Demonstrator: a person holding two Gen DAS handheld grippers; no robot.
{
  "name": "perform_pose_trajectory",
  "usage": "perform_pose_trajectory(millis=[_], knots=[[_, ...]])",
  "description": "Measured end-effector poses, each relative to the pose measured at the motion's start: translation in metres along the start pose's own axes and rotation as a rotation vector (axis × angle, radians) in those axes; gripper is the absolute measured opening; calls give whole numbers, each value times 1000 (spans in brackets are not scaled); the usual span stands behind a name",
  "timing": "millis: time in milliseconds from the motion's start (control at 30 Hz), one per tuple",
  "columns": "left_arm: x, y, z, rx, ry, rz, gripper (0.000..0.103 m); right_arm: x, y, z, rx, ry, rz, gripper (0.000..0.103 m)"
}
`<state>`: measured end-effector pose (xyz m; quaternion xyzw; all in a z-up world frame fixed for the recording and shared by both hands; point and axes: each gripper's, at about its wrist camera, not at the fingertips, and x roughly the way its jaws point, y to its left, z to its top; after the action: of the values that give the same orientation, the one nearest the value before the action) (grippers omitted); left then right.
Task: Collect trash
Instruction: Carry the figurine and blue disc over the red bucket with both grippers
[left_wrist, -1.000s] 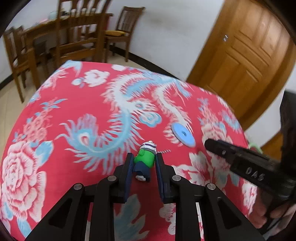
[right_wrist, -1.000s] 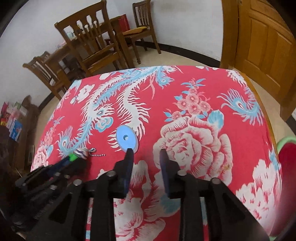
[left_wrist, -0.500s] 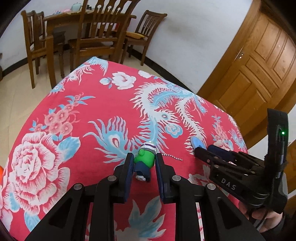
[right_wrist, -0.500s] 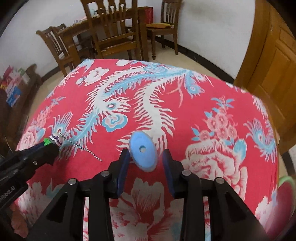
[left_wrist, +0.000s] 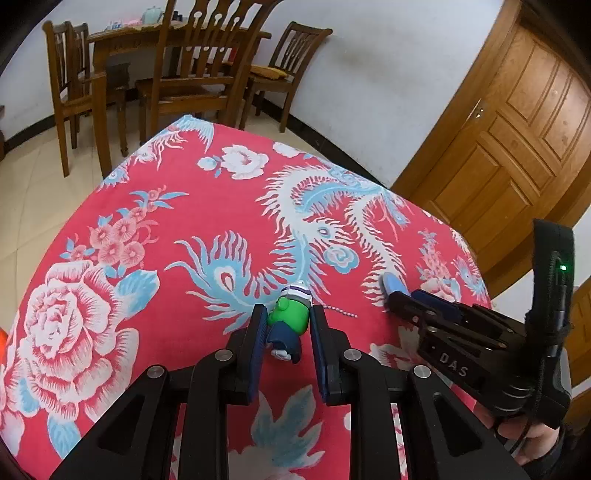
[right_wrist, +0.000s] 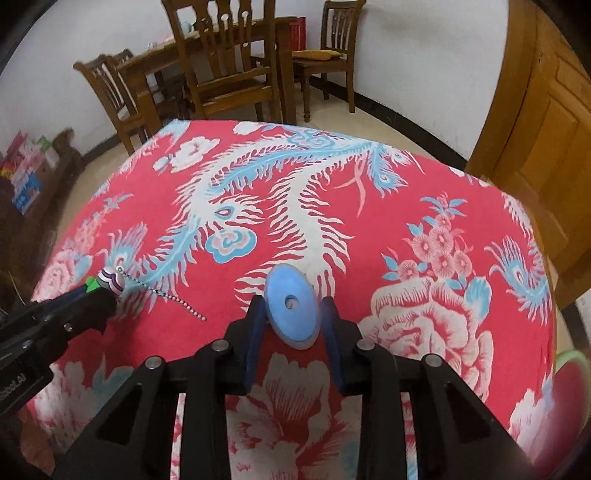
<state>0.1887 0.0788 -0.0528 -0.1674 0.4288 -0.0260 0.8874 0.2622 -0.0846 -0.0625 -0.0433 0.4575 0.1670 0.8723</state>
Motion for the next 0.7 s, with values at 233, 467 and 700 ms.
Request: perform_pose_trajectory(millis=[233, 467, 700], knots=[[-12, -12, 0, 17, -17, -22, 23, -37, -8, -11, 43, -59, 32, 32], [-31, -29, -2, 40, -45, -52, 23, -83, -19, -27, 98, -130, 46, 32], [-45, -51, -5, 74, -62, -82, 23, -118, -37, -48, 159, -178, 54, 32]])
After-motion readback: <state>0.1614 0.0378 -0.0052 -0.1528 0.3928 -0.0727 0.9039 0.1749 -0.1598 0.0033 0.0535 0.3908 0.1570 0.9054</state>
